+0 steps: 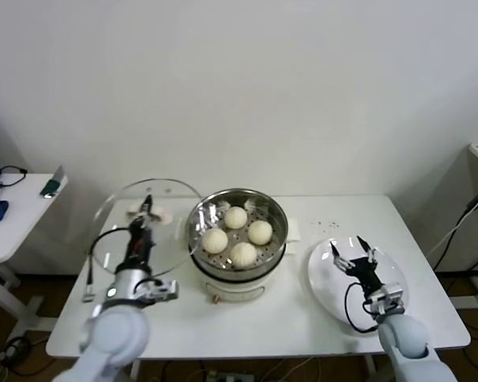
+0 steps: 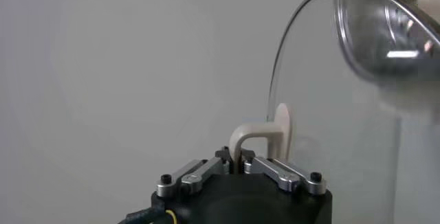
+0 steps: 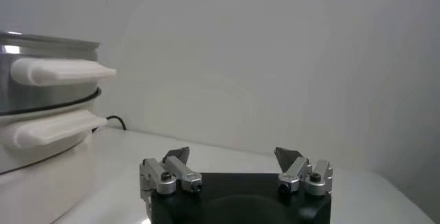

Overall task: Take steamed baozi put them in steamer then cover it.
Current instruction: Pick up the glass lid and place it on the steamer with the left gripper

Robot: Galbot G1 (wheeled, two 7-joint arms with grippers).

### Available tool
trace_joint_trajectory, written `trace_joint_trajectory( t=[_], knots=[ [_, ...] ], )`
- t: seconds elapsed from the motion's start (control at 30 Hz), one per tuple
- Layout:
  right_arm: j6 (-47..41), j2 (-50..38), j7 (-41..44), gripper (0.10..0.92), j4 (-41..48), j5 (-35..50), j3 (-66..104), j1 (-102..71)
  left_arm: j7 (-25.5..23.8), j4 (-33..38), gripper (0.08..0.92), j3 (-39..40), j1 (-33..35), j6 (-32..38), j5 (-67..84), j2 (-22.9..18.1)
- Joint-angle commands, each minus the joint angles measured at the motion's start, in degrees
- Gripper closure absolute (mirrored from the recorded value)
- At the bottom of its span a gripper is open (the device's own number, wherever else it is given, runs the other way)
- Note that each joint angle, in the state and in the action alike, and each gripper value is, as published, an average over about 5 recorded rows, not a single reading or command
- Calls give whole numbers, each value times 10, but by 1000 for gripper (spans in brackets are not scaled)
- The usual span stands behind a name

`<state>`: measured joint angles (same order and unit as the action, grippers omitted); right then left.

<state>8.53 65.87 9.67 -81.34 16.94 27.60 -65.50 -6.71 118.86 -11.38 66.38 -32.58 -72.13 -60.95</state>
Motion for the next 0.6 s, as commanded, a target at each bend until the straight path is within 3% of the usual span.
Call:
trace_joint_trajectory(
  t=[0.03, 0.27, 0.6],
  knots=[
    [4, 5, 2, 203, 17, -10, 6, 4, -108, -58, 847, 177, -163, -95, -78, -81],
    [7, -4, 4, 203, 18, -8, 16, 4, -143, -98, 847, 220, -185, -122, -135, -149],
    [12, -6, 5, 203, 24, -10, 29, 1, -142, -147, 847, 226, -176, -124, -158, -188]
  ],
)
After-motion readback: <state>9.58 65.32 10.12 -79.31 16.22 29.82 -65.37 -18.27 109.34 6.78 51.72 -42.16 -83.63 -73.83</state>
